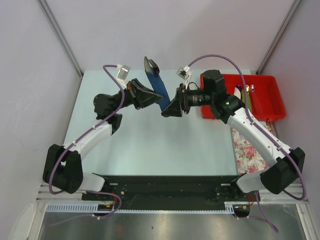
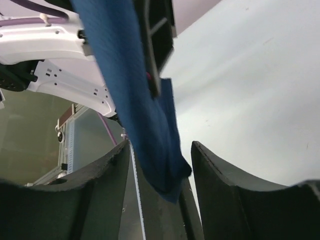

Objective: Place the utensils on the paper napkin and roll it up

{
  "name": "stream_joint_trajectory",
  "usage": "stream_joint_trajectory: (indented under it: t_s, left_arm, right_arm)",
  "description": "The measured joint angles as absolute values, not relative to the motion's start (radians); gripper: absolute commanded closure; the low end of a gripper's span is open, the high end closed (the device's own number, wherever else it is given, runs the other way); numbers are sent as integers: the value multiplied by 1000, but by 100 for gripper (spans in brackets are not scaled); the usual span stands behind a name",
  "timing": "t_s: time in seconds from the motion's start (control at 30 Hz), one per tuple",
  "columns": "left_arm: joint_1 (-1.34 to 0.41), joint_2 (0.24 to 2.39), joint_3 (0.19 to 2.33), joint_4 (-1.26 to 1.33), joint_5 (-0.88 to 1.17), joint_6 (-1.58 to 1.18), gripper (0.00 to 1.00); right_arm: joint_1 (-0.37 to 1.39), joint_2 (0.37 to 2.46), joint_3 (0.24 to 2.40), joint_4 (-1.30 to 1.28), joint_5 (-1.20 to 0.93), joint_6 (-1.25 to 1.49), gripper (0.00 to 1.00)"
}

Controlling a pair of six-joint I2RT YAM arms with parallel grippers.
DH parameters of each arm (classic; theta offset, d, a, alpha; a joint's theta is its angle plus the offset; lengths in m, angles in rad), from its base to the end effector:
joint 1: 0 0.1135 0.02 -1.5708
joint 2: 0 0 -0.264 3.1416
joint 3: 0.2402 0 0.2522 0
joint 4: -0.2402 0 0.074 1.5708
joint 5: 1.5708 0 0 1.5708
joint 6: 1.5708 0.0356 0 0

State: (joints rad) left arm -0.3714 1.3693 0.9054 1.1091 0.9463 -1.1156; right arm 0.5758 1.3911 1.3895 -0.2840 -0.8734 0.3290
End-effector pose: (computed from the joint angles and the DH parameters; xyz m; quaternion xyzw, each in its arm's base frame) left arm 0.2587 -0.1317 0.3732 0.2354 0.5185 -0.6889 0.4486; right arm 0.2458 0.1921 0.4056 -0.3408 0.6887 0.5419 0.3404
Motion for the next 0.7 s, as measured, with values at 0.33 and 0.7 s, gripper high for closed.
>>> stream_joint_trajectory:
  t_s: [0.33,0.7]
  left_arm:
    - [-363,1390,905,1118,936,-1115,100]
    - [-361,1391,905,1124,928,-1117,100]
  right_arm:
    - [566,1404,1365,-314,-907,301,100]
    - [561,1404,1367,-397,-881,242,18]
